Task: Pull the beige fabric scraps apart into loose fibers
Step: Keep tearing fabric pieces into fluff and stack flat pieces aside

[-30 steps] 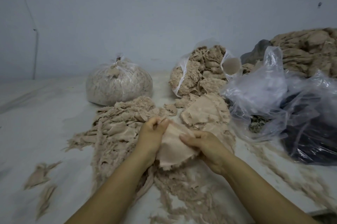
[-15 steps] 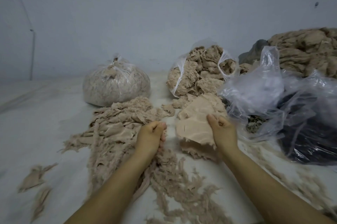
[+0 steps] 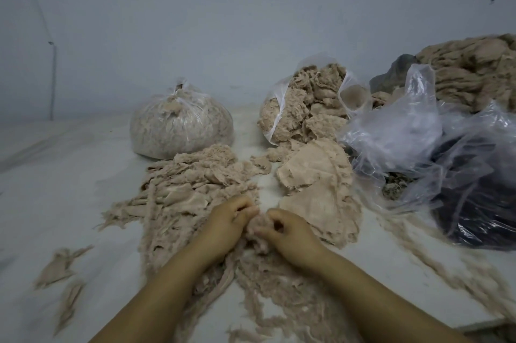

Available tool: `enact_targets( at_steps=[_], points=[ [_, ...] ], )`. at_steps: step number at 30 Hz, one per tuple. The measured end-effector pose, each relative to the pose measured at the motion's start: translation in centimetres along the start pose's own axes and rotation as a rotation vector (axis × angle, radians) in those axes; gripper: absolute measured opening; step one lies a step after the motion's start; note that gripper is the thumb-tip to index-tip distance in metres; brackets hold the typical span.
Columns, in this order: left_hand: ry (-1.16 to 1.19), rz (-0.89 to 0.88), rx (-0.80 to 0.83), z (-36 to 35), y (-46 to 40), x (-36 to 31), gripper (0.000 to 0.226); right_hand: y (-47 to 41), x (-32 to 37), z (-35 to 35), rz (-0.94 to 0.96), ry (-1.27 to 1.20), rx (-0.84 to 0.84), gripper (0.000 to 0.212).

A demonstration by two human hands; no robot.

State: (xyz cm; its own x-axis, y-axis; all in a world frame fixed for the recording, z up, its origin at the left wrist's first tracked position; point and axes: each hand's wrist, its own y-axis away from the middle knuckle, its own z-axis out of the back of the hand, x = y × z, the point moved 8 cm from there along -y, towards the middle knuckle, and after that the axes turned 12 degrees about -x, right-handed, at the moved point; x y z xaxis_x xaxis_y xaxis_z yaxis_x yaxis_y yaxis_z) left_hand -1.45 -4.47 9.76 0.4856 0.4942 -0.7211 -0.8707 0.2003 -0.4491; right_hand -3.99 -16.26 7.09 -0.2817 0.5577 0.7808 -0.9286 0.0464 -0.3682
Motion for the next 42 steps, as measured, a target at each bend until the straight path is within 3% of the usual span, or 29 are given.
enact_targets(
  at_steps=[2, 5, 7, 10, 13, 15, 18, 20, 22, 25, 28, 31, 33, 35, 37, 42],
  points=[
    [0.026, 0.019, 0.041, 0.2, 0.0, 0.1, 0.022, -0.5, -0.8, 0.9, -0.155, -0.256, -0.100, 0.033],
    [-0.208, -0.083, 0.232, -0.9, 1.0, 1.5, 0.018, -0.8, -1.8, 1.9, -0.322, -0.653, -0.167, 0.029],
    [-0.305, -0.089, 0.206, -0.6, 1.0, 3.0, 0.009, -0.9, -2.1, 2.9, -0.390, -0.805, -0.241, 0.025],
    [-0.359, -0.024, 0.133, 0.2, 1.0, 4.5, 0.016, -1.1, -2.1, 4.2, -0.392, -0.947, -0.297, 0.025],
    [-0.146, 0.021, 0.039, 0.9, 0.8, 3.3, 0.018, -0.8, -1.2, 4.3, -0.288, -0.774, -0.255, 0.024],
    [0.205, 0.259, -0.025, 0.9, 1.0, 2.3, 0.028, -0.6, -0.4, 3.9, -0.231, -0.632, -0.258, 0.019],
    [0.645, 0.673, 0.170, -2.2, 2.5, 0.8, 0.059, -0.5, 1.6, 4.2, 0.013, -0.224, -0.349, 0.019],
    [0.783, 0.757, 0.192, -3.2, 2.8, 0.0, 0.041, 0.2, 3.5, 3.7, 0.255, 0.055, -0.345, 0.013],
    [0.888, 0.853, 0.020, -2.9, 2.5, 0.7, 0.011, 1.6, 4.7, 2.8, 0.457, 0.170, -0.306, 0.011],
    [0.945, 0.899, -0.166, -1.5, 1.9, 2.2, 0.011, 3.6, 4.9, 1.9, 0.598, 0.290, -0.174, 0.026],
    [0.970, 0.863, -0.149, -0.9, 1.6, 2.1, 0.014, 4.3, 4.0, 2.6, 0.467, 0.154, -0.173, 0.042],
    [0.955, 0.794, -0.102, -1.0, 1.4, 1.2, 0.015, 3.0, 2.5, 4.8, 0.143, -0.078, -0.392, 0.021],
    [0.914, 0.727, -0.078, -1.2, 1.4, 0.6, 0.015, 1.9, 0.9, 3.8, -0.180, -0.299, -0.272, 0.029],
    [0.863, 0.664, -0.062, -1.5, 1.5, 0.3, 0.014, 1.5, 0.3, 2.0, -0.353, -0.546, -0.120, 0.028],
    [0.774, 0.607, -0.076, -1.5, 1.5, 0.2, 0.013, 1.5, 0.5, 1.6, -0.345, -0.661, -0.114, 0.013],
    [0.802, 0.623, -0.111, -1.3, 1.5, 0.5, 0.016, 1.3, -0.1, 2.0, -0.302, -0.618, -0.189, 0.020]
  ],
)
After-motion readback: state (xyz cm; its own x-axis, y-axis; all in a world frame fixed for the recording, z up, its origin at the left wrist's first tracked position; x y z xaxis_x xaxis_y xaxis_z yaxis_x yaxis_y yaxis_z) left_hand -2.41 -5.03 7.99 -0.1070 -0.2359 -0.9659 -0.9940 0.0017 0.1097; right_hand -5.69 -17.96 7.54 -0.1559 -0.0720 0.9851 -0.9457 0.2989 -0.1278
